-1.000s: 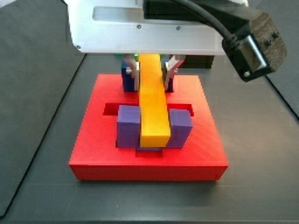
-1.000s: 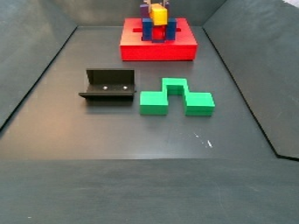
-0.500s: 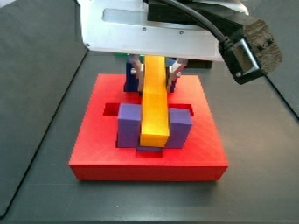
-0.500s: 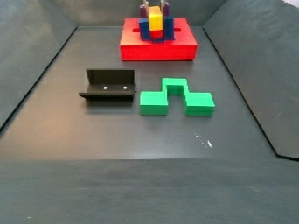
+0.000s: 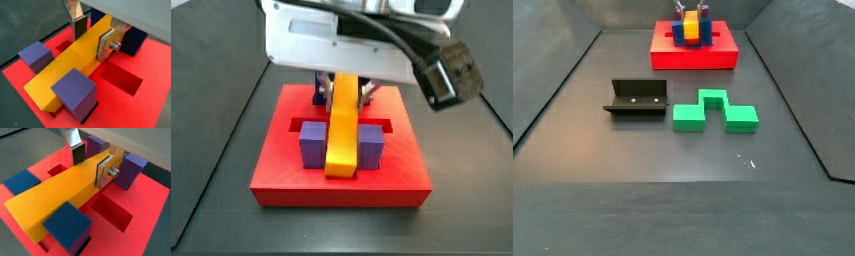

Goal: Pick up the yellow object. Move up. Move to above the board. Insert the yellow object.
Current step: Insert the yellow object.

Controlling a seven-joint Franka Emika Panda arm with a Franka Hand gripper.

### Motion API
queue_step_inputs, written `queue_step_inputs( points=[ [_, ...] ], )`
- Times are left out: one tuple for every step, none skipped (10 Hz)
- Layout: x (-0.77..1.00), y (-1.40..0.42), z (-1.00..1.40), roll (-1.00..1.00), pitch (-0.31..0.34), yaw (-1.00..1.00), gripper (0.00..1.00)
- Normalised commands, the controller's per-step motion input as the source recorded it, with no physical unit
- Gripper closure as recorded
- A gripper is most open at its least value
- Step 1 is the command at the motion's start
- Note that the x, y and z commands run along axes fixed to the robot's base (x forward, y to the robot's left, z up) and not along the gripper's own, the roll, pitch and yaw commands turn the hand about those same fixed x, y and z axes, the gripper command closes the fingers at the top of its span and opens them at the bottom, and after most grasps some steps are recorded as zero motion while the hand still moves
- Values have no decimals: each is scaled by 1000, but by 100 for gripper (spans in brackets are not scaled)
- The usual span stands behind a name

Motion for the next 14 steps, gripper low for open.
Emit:
queue_step_inputs(
  points=[
    [0, -226, -200, -10, 167, -31, 100],
    [26, -31, -200, 0, 137, 0, 100],
    [0, 0, -294, 0, 43, 0, 100],
    [0, 3, -460, 0, 70, 0, 100],
    [0, 14, -451, 0, 76, 0, 100],
    [0, 29, -406, 0, 70, 0, 100],
    [0, 86, -423, 0, 49, 0, 100],
    [0, 157, -434, 20, 20, 0, 100],
    [0, 157, -394, 0, 11, 0, 100],
    [0, 166, -354, 0, 13, 14, 100],
    [3, 209, -260, 24, 17, 66, 100],
    [0, 74, -251, 0, 0, 80, 100],
    [0, -51, -291, -9, 0, 40, 100],
    [31, -237, -334, 0, 21, 54, 100]
  ],
)
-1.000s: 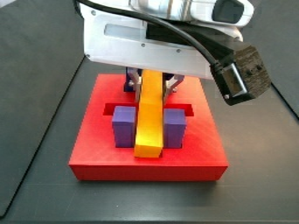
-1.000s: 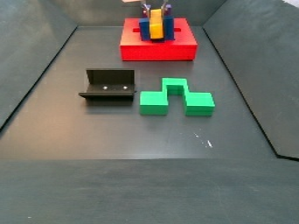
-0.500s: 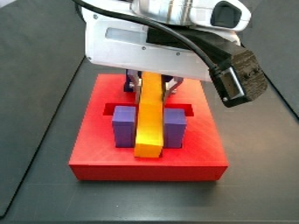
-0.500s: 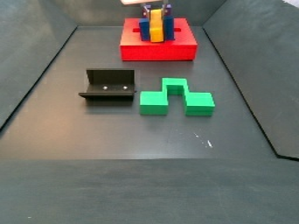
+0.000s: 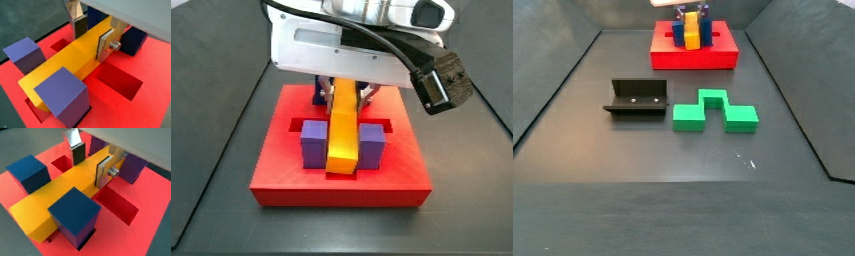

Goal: Pick up the yellow object. Move up. Move to above the board. Insert the yellow object.
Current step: Insert the yellow object.

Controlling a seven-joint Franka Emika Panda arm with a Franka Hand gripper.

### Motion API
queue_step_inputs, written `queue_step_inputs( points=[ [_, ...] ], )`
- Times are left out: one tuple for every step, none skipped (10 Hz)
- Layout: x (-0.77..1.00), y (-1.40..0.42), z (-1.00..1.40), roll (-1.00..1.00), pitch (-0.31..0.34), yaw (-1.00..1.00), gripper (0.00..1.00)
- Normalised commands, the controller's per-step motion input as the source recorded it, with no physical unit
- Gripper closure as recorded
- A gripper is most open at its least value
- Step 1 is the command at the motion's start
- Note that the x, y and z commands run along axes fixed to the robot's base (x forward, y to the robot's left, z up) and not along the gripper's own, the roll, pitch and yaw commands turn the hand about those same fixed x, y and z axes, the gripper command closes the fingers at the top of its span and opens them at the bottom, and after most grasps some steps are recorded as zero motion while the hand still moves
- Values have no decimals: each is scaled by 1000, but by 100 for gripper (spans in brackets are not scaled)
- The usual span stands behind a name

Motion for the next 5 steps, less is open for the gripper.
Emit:
queue_step_inputs(
  points=[
    [37, -271, -331, 0, 30, 77, 100],
    [0, -209, -323, 0, 13, 49, 100],
    [0, 0, -271, -36, 0, 3, 100],
    [31, 71, -294, -16, 0, 6, 100],
    [46, 83, -337, 0, 0, 0, 100]
  ],
)
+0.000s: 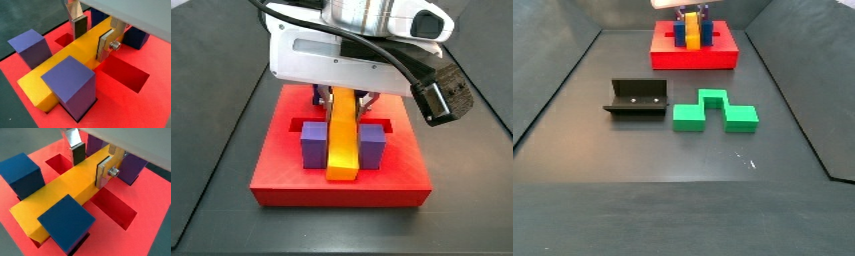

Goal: Pick up the yellow object. Move up. Move to above the board. Insert the yellow object.
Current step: Insert the yellow object.

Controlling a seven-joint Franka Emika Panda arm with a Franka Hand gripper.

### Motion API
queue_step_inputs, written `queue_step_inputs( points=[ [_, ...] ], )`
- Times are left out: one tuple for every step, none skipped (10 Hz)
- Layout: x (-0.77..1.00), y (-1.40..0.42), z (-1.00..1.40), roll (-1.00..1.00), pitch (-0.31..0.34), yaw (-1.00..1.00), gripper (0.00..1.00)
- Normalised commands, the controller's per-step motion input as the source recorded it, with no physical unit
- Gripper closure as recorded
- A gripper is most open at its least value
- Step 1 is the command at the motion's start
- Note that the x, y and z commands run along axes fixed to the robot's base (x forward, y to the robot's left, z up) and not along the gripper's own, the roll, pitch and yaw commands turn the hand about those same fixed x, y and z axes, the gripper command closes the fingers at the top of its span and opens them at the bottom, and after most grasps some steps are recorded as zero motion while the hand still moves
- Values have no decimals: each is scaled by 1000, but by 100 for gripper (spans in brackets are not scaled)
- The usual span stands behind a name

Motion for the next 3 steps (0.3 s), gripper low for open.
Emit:
queue_step_inputs(
  points=[
    [0, 37, -360, 0, 0, 9, 100],
    [0, 0, 0, 10, 0, 0, 100],
    [0, 0, 0, 9, 0, 0, 100]
  ],
)
